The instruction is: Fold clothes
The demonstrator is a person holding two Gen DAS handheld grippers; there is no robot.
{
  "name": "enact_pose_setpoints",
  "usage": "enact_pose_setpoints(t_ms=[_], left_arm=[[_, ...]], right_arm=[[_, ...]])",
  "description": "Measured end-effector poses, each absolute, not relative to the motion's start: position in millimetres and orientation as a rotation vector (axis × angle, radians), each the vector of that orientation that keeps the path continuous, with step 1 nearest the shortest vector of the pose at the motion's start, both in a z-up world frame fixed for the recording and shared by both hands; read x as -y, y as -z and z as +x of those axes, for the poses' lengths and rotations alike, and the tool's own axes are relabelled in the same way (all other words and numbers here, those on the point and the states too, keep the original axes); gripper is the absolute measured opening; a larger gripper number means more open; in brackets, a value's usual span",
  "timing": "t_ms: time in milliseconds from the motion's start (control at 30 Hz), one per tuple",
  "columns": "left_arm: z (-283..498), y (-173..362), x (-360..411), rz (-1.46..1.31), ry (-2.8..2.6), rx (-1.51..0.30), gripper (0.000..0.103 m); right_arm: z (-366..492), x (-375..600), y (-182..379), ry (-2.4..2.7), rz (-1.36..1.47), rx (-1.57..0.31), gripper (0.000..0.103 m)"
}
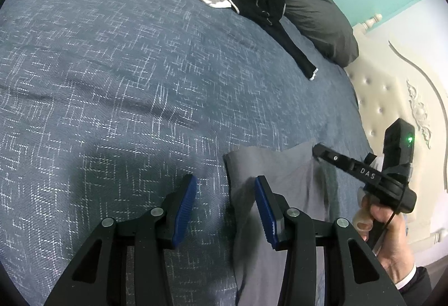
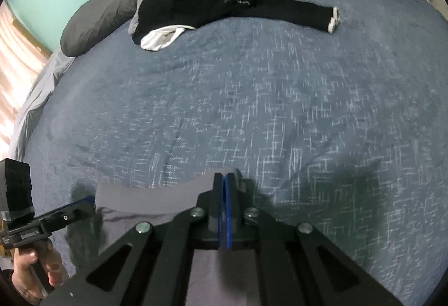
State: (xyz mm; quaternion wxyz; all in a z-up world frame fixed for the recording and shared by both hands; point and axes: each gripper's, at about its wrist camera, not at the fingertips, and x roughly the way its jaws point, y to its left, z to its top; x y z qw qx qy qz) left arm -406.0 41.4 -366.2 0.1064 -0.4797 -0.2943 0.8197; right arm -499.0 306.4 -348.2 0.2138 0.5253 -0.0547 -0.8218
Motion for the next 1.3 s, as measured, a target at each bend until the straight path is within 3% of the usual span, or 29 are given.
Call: enact_pose_setpoints(t_ms=[167, 233, 267, 300, 667, 767, 800, 1000, 1300], left_arm=[[-405.7, 360.8, -42.0, -1.387, -2.425, 0.869, 0.047], [-407.0, 359.6, -42.4, -1.384, -2.426, 0.870, 0.047], [-408.8, 360.7, -43.2, -1.391, -2.426, 0.869, 0.047], [-410.6, 361.8, -43.9, -1.397, -2.425, 0.869, 0.047], [-419.7, 370.8, -53.1, -1.415, -2.397, 0.860, 0.044], [-421.9, 372.3, -55.7, -1.419, -2.390, 0.844, 0.023], [-422.4, 372.7, -56.4, -1.420, -2.386, 0.840, 0.021], [-422.2, 366.8, -58.0, -1.401, -2.388, 0.828, 0.015], [-416.9, 337.2, -65.5, -1.354, -2.410, 0.777, 0.012]], right_arm=[[-500.0, -312.0, 350.9, 2.268, 1.481, 0.169, 0.006], [-500.5, -312.0, 351.4, 2.255, 1.493, 0.164, 0.019], [-500.8, -311.5, 351.4, 2.253, 1.497, 0.157, 0.031], [-501.0, -310.9, 352.0, 2.250, 1.497, 0.153, 0.034], [-502.4, -305.5, 359.0, 2.220, 1.474, 0.125, 0.031], [-499.9, -306.5, 357.4, 2.222, 1.453, 0.123, 0.019], [-499.1, -306.8, 356.9, 2.223, 1.445, 0.122, 0.016], [-494.2, -308.7, 353.6, 2.227, 1.402, 0.118, 0.007], [-482.1, -312.8, 333.1, 2.239, 1.324, 0.134, 0.006]])
